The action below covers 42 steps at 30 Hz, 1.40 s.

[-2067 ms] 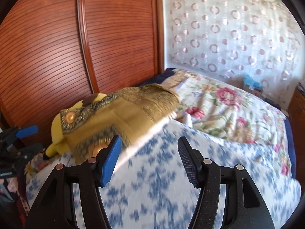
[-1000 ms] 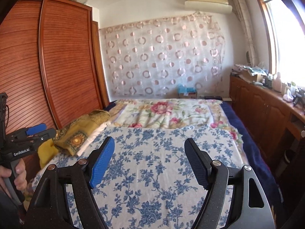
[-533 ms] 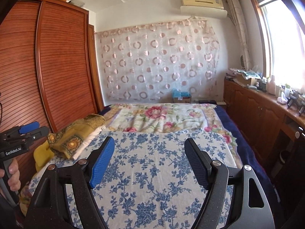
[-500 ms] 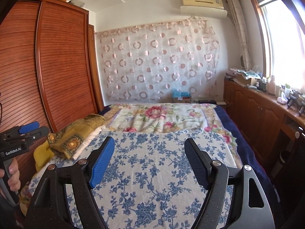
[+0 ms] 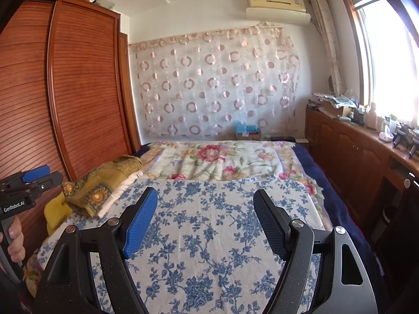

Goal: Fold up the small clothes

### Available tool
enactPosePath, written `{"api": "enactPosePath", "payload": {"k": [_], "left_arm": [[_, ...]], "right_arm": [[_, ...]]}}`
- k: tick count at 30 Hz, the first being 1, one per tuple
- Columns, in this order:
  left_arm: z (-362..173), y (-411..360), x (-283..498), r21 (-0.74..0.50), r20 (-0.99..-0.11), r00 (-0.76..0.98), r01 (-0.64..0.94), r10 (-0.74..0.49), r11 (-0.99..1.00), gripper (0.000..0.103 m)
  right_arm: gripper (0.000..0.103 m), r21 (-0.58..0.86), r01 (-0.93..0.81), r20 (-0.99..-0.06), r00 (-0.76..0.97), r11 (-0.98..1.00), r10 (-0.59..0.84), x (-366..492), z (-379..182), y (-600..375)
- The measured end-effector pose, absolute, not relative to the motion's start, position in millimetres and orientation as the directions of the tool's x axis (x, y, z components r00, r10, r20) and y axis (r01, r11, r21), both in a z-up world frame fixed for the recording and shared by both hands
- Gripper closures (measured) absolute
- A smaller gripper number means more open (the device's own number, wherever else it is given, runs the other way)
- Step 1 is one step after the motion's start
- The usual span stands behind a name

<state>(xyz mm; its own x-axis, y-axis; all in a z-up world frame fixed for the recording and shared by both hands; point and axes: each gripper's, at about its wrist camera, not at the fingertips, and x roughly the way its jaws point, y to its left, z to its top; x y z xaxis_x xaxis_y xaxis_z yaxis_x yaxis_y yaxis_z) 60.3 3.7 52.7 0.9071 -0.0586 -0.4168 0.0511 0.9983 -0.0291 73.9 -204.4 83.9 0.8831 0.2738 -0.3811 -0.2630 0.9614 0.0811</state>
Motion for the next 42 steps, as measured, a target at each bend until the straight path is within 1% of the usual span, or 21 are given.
{"api": "enactPosePath", "payload": {"k": [42], "left_arm": [[55.5,6.5,56.6,-0.028,-0.412,0.91,0.05,-0.057,0.998,0.035]], "right_arm": [[0.026,0.087,-0.265,-0.384,0.881,0.96,0.277,75.9,80.2,-211.0]]}}
